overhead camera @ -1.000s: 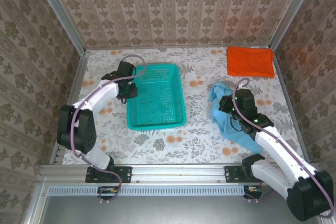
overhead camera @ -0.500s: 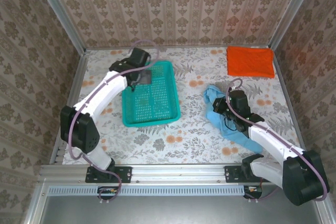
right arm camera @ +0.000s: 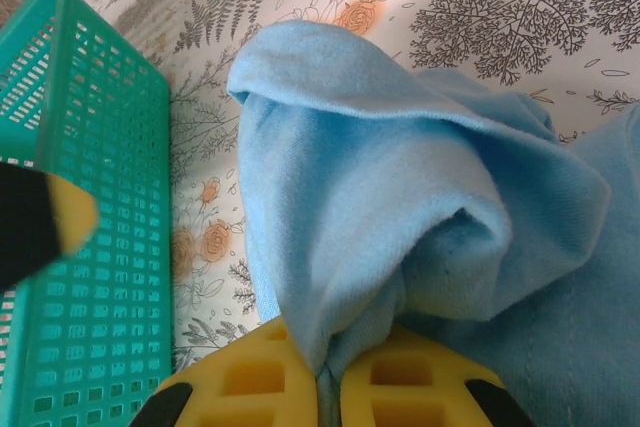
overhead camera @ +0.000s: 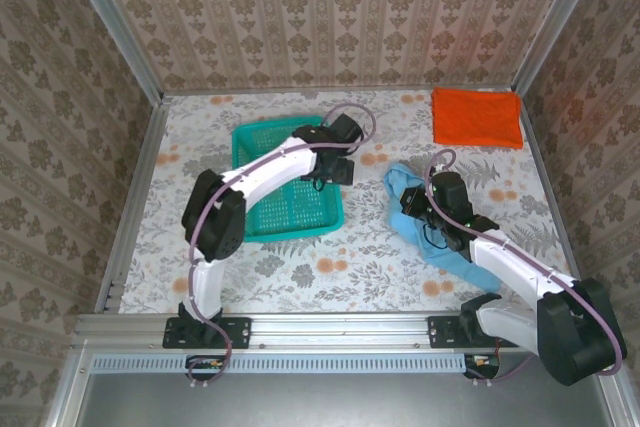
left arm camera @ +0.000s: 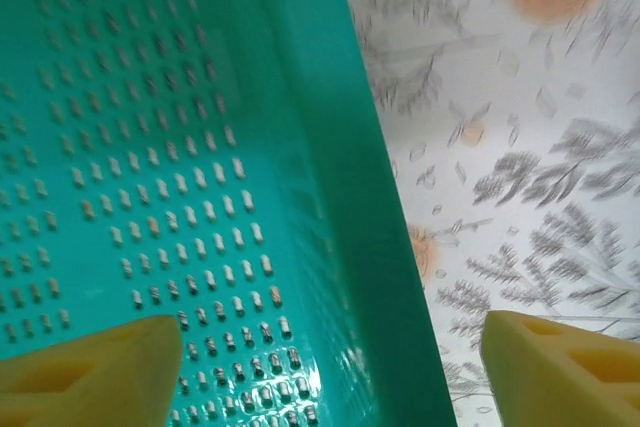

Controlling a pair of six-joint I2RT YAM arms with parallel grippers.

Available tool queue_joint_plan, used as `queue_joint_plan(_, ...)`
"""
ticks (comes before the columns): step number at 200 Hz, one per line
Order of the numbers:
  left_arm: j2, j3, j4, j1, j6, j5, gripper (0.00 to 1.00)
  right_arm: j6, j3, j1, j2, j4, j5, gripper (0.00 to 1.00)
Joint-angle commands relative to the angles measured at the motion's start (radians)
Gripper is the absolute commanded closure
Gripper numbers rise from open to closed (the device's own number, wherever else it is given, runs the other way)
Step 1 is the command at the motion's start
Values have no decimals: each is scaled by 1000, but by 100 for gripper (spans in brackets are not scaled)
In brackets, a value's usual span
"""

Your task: Fold and stack the t-shirts

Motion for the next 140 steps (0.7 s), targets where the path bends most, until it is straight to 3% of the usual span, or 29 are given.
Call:
queue_joint_plan(1, -21, -9, -37, -2, 18, 52, 33, -2, -4, 10, -10, 16, -20, 97)
queue_joint_plan(44, -143, -167, 30, 77, 145, 38, 57, 8, -8, 16, -14, 24, -25, 97)
queue_joint_plan(59, -169, -208, 44, 145, 231, 52, 65, 16, -11, 15, -14, 33, -31, 97)
queue_joint_plan(73, -180, -227, 63, 211, 320, 82, 67, 25, -17, 17, -17, 42, -32, 97)
queue_joint_plan(96, -161, -248, 156, 307, 467, 95, 83, 44, -35, 20, -17, 72, -32, 98)
queue_joint_plan(119, -67, -175, 201, 398, 594, 65, 88, 52, -41, 22, -15, 80, -33, 99)
queue_joint_plan(140, 58, -1, 120, 471, 654, 59, 95, 59, -49, 33, -9, 100, -37, 100)
